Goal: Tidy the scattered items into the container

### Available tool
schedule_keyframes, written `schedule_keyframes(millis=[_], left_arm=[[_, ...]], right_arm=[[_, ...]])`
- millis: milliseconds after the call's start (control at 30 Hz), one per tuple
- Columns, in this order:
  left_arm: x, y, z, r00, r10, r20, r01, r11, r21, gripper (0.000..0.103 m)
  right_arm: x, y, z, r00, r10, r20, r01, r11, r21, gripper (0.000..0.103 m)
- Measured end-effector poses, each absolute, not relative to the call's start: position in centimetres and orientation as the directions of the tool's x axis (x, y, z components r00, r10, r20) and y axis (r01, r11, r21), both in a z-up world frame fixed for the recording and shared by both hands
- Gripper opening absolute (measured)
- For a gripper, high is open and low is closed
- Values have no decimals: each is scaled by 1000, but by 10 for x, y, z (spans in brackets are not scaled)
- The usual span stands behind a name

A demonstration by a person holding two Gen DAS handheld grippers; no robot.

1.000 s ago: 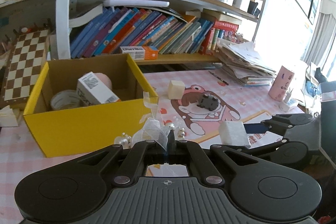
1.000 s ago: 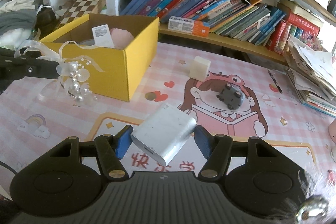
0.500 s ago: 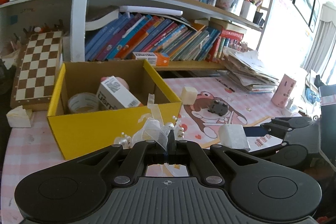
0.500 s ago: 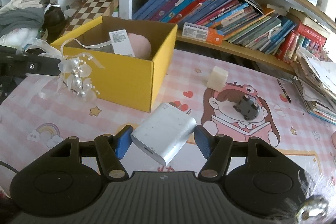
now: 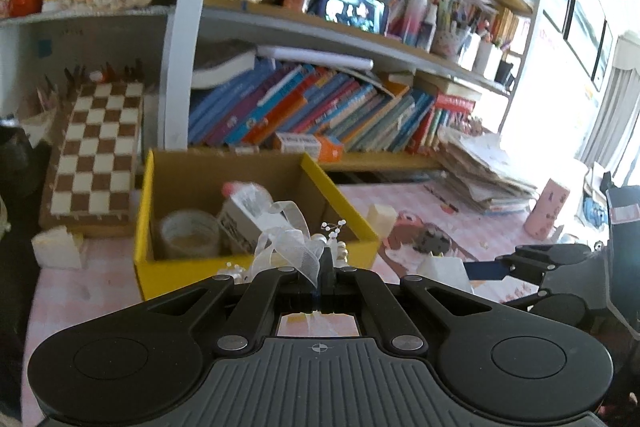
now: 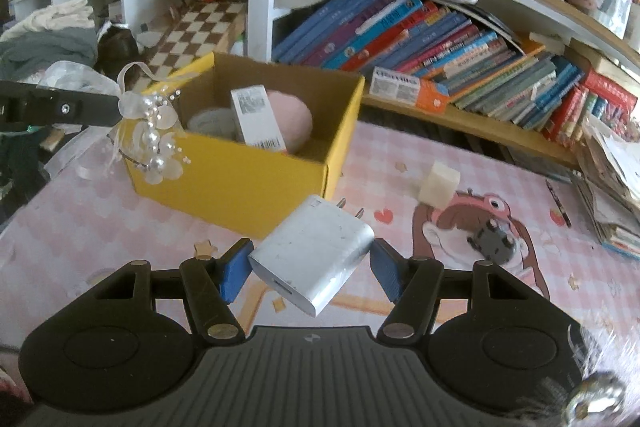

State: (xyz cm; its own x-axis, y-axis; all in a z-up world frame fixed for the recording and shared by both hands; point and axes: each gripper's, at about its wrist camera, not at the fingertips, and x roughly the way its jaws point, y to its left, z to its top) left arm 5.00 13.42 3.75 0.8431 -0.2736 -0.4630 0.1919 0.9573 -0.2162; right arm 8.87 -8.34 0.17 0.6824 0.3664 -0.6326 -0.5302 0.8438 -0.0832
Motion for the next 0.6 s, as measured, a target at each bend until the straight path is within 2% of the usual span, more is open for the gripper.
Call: schedule_keyframes(millis=[267, 433, 600], left_arm=[[73, 152, 64, 891, -239, -385, 184, 967, -175, 0], [93, 161, 65, 900, -224, -374, 168, 970, -177, 0], [114, 169, 51, 891, -211, -401, 141, 970, -197, 0]], right_arm=[[109, -63, 27, 702, 415, -579, -567, 817, -103, 62], [126, -48, 40, 711, 437, -551, -588, 799, -124, 62], [147, -34, 45, 715, 443, -541, -599, 787, -148, 62]])
